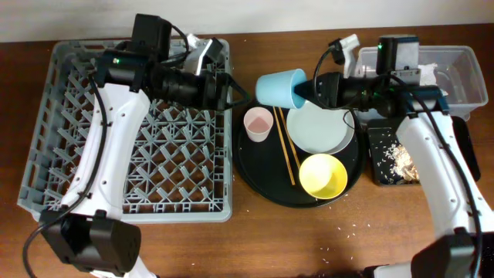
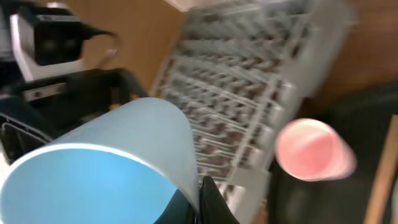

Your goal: Sort waste into correct bins and load items into the dishwasher rack

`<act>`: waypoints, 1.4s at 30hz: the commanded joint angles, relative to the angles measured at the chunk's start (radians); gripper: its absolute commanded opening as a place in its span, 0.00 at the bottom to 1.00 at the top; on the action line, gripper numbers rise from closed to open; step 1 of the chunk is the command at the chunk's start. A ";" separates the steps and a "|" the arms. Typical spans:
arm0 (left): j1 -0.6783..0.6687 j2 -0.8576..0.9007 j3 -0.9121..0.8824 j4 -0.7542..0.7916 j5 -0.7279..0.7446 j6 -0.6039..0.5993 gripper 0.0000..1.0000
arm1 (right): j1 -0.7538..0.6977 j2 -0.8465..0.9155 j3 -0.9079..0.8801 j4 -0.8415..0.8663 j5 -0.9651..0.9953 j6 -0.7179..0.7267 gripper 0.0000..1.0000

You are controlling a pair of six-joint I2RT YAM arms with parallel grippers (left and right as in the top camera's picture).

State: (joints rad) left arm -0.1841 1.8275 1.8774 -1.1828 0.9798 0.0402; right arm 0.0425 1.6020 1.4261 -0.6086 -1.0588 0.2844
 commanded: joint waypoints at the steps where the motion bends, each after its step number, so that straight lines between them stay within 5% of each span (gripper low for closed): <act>1: 0.041 0.008 -0.075 0.028 0.428 0.186 0.99 | 0.006 0.039 -0.001 0.034 -0.177 0.012 0.04; 3: 0.048 0.008 -0.109 0.056 0.555 0.246 0.99 | 0.027 0.055 -0.001 0.074 -0.190 0.039 0.04; 10: 0.048 0.008 -0.114 0.068 0.522 0.246 0.98 | 0.085 0.076 -0.001 0.436 -0.296 0.257 0.04; 18: 0.048 0.008 -0.114 0.069 0.549 0.246 0.97 | 0.128 0.095 -0.002 0.467 -0.268 0.255 0.04; 20: 0.048 0.008 -0.114 0.068 0.559 0.245 0.79 | 0.155 0.129 -0.002 0.467 -0.254 0.251 0.04; 23: 0.048 0.008 -0.114 0.067 0.562 0.245 0.72 | 0.162 0.151 -0.002 0.468 -0.247 0.252 0.04; 26: 0.048 0.008 -0.114 0.067 0.562 0.245 0.52 | 0.162 0.153 -0.002 0.471 -0.238 0.252 0.04; 27: 0.048 0.008 -0.114 0.067 0.562 0.245 0.47 | 0.162 0.153 -0.002 0.471 -0.239 0.252 0.11; 28: 0.048 0.008 -0.114 0.068 0.562 0.245 0.47 | 0.162 0.153 -0.002 0.471 -0.238 0.251 0.33; 29: 0.048 0.008 -0.114 0.068 0.561 0.246 0.47 | 0.162 0.153 -0.002 0.471 -0.239 0.251 0.43; 30: 0.048 0.008 -0.113 0.069 0.558 0.246 0.46 | 0.162 0.153 -0.002 0.471 -0.238 0.248 0.45; 33: 0.072 0.008 -0.113 0.068 0.405 0.208 0.44 | 0.131 0.153 -0.002 0.446 -0.202 0.244 0.79; 35: 0.098 0.005 -0.113 0.056 0.169 0.116 0.43 | 0.083 0.153 -0.002 0.379 -0.141 0.214 0.88; 36: 0.109 -0.001 -0.110 0.018 -0.083 0.073 0.43 | 0.038 0.153 -0.002 0.303 -0.097 0.167 0.95; 38: 0.103 -0.006 -0.072 -0.094 -0.418 0.038 0.43 | -0.043 0.147 -0.001 0.129 -0.038 0.090 0.97; 42: 0.038 -0.006 0.044 -0.353 -0.720 -0.031 0.43 | -0.095 0.042 0.018 -0.179 0.333 -0.056 0.99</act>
State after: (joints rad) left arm -0.0990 1.8412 1.8458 -1.4418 0.5507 0.0830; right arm -0.0460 1.7382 1.4277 -0.6769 -1.0077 0.3550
